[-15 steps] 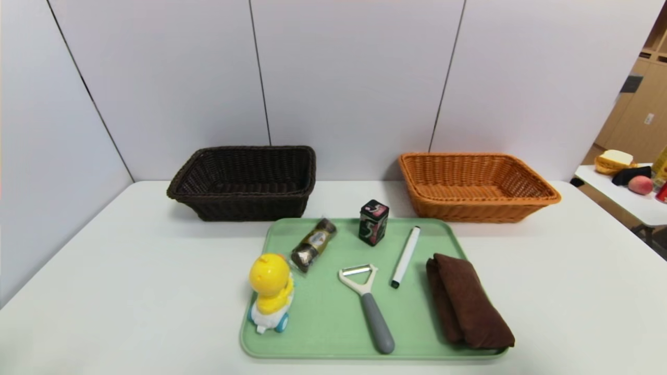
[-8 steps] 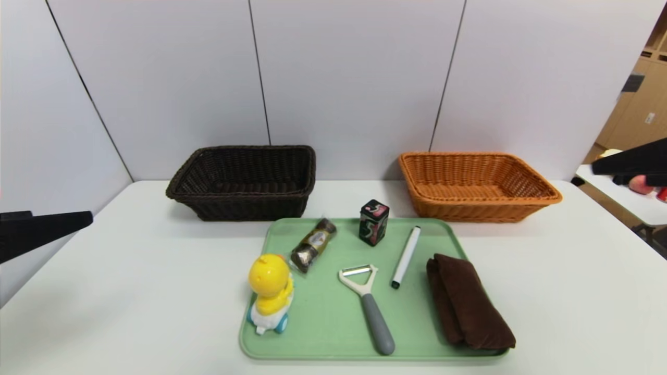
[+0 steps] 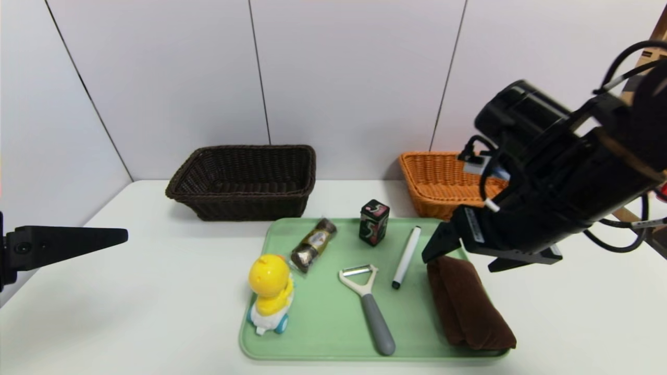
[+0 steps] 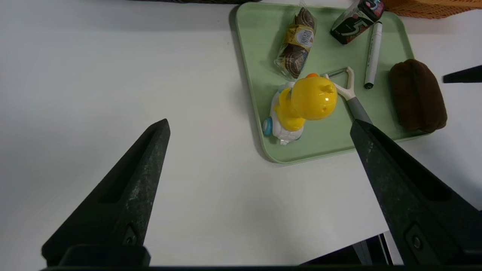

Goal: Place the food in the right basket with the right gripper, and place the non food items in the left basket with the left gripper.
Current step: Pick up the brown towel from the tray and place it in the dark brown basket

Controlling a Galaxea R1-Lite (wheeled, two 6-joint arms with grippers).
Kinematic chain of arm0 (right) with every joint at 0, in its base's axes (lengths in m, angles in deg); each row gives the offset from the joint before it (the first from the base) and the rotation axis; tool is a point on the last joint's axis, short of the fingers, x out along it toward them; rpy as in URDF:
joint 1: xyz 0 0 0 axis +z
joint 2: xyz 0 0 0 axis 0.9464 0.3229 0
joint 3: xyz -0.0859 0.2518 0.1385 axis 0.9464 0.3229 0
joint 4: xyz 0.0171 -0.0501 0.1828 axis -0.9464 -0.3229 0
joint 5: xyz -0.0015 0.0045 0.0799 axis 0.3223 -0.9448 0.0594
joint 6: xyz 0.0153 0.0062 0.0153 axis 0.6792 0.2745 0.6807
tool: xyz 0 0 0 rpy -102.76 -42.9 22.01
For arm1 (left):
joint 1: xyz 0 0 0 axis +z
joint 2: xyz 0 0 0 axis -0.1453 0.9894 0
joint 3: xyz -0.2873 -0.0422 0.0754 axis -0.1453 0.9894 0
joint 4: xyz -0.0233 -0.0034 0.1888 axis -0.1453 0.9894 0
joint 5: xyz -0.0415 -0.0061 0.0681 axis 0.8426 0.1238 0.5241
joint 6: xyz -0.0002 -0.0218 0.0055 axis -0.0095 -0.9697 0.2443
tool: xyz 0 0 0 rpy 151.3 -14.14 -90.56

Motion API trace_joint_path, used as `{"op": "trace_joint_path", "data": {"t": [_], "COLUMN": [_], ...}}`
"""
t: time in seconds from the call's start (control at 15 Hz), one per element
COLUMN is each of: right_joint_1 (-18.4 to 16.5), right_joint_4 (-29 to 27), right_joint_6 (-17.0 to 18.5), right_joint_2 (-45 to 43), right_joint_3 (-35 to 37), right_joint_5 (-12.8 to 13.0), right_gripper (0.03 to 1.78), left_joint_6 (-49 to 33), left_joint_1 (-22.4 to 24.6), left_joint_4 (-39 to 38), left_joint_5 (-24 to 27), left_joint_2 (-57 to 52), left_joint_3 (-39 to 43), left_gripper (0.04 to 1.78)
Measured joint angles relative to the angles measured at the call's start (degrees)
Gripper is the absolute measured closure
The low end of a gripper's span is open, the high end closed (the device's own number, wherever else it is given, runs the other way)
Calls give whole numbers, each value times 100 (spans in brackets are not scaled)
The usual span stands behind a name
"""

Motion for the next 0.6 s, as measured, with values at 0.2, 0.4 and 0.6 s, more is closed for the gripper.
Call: {"op": "trace_joint_path", "data": {"t": [0.2, 0.4, 0.6], "right_joint_1": [85, 129, 145], "right_joint_4": [-87, -351, -371], "right_joint_6": [-22, -33, -5], "right_joint_2": [562, 813, 964], "right_joint_3": [-18, -49, -57], "right_joint_5": [482, 624, 652], "right_gripper": [10, 10, 10], "left_joint_6": [-16, -16, -22], "left_joint_1": [-85, -100, -129], "left_joint_4": [-16, -5, -28], "left_joint_5": [-7, -5, 0], "left_joint_2": [63, 74, 74], "left_joint_3": [-48, -26, -17], "left_gripper": [13, 13, 13]}}
